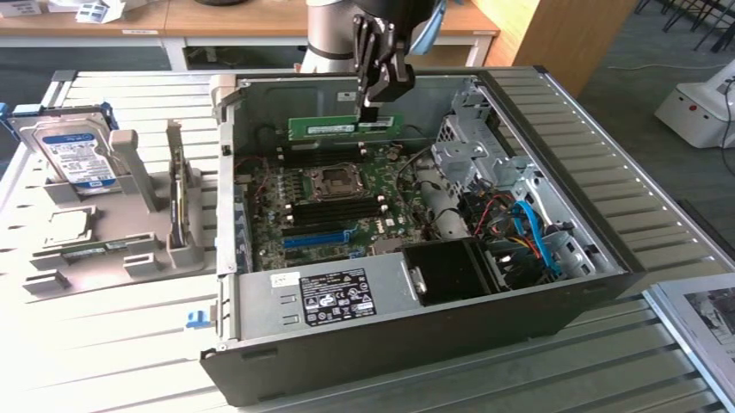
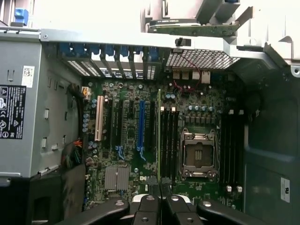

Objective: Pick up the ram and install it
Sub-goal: 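Pick up the ram and move it above insertion slot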

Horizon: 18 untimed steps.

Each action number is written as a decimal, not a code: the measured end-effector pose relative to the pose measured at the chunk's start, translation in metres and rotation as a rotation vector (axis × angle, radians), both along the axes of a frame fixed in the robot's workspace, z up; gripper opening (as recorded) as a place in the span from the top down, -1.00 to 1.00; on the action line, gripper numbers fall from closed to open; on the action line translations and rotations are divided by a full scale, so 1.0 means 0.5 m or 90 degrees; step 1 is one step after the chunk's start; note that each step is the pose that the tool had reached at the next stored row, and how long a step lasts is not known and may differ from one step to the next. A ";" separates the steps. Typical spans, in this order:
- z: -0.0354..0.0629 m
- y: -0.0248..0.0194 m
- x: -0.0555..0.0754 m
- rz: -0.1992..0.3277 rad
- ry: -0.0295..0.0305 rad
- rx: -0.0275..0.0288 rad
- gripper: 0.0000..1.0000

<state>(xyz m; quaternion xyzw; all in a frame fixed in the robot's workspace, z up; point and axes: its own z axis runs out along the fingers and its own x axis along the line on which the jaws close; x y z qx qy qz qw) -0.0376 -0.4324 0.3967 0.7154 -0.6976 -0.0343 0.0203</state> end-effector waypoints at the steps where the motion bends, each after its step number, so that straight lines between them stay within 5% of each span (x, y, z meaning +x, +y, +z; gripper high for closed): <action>1: 0.000 0.0000 0.001 0.000 0.0001 0.0000 0.77; 8: -0.004 0.0001 0.001 0.000 -0.0001 0.0000 0.77; 18: -0.034 0.0001 0.001 0.000 -0.0019 0.0000 0.77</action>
